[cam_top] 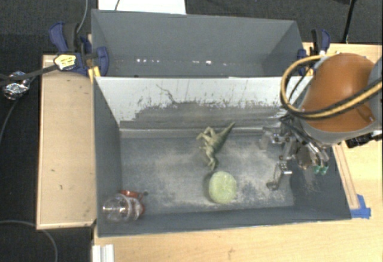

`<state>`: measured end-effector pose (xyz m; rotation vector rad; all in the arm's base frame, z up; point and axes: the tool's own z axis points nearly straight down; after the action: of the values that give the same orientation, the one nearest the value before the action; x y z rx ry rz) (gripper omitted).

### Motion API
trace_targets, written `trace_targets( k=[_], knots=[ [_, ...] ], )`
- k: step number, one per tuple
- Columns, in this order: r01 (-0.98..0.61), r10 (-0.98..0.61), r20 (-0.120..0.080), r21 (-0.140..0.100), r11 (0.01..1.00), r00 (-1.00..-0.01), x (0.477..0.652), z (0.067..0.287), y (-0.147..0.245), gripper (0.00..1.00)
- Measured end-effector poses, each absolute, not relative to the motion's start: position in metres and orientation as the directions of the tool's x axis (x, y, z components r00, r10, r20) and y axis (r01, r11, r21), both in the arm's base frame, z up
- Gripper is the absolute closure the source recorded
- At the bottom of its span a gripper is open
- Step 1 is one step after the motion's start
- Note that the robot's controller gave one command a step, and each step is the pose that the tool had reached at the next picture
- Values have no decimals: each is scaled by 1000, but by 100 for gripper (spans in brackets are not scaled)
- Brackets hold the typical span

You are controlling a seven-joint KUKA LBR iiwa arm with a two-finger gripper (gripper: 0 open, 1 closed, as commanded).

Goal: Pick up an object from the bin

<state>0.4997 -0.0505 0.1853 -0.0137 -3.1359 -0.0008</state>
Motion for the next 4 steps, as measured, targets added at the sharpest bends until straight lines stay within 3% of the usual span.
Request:
trace_targets(
  k=[1,2,3,4],
  knots=[
    [7,7,-2,0,1000,-1000,501,190,-50,0],
    [-29,-29,-12,-3,1000,-1000,507,160,-32,0],
    [-155,-155,-7,-1,988,-988,508,106,11,0],
    [-212,-212,-3,1,977,-977,494,77,29,0]
  ],
)
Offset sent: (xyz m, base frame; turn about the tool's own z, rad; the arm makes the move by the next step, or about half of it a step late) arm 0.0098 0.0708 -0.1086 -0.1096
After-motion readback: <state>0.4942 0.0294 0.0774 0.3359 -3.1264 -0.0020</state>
